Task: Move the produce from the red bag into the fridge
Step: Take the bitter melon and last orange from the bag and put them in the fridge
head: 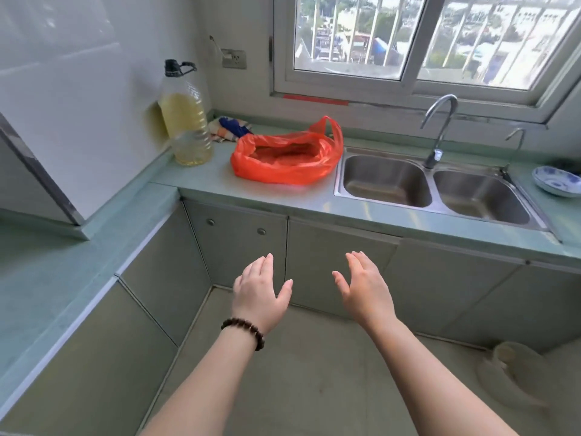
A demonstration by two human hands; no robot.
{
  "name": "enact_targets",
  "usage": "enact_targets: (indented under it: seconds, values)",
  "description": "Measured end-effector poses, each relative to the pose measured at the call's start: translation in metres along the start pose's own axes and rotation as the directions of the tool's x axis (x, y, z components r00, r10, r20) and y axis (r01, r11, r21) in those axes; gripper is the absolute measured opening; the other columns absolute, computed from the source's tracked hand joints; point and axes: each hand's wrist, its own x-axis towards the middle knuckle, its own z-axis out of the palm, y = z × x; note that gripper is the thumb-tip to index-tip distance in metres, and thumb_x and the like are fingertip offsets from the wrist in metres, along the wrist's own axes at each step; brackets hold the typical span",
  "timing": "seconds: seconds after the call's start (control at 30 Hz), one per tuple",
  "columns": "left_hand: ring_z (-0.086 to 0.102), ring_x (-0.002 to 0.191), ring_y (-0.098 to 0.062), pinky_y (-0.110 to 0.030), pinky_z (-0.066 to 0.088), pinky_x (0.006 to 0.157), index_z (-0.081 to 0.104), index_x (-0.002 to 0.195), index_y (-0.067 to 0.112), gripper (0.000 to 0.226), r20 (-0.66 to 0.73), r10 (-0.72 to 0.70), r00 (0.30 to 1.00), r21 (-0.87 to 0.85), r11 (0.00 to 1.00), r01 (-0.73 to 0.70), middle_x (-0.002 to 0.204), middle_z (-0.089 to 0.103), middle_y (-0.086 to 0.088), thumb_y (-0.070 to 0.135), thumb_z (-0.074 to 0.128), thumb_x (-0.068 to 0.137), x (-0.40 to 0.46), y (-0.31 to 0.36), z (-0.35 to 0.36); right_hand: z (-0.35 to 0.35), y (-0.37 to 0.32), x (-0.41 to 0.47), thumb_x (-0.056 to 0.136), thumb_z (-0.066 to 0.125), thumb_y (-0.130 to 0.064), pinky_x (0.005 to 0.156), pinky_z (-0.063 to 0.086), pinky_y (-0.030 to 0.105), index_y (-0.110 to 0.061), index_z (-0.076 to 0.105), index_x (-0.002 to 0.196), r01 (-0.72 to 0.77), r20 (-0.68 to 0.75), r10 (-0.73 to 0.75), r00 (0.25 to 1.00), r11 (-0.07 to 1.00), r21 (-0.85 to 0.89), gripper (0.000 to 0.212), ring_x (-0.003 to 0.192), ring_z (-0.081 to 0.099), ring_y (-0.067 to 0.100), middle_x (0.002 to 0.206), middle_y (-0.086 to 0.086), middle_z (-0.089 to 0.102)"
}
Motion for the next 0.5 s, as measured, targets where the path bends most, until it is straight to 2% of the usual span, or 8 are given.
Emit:
enact_targets:
  seconds: [0.2,0.5]
  values:
    - [0.023,0.139,-0.014,-0.033,0.019,0.111,0.024,0.146,0.015,0.068,-0.010,0.000,1.000,0.006,1.000,0.000,0.151,0.031,-0.002,0.050,0.042,0.091,0.081,-0.028,-0.008,0.026,-0.030,0.076,0.095,0.043,-0.038,0.115,0.015,0.027,-0.008,0.032,0.143,-0.004,0.015,0.004,1.000,1.000,0.014,0.057,0.143,0.018,0.015,0.151,0.006,0.031]
    - [0.023,0.139,-0.017,-0.036,0.021,0.113,0.024,0.147,0.015,0.069,0.025,-0.015,1.000,0.038,0.999,0.014,0.151,0.030,-0.004,0.052,0.041,0.091,0.217,-0.060,0.017,0.071,-0.035,0.216,0.094,0.045,-0.038,0.113,0.020,0.030,-0.009,0.035,0.141,-0.028,0.012,0.027,1.000,0.998,0.048,0.056,0.141,0.022,0.017,0.149,0.006,0.034]
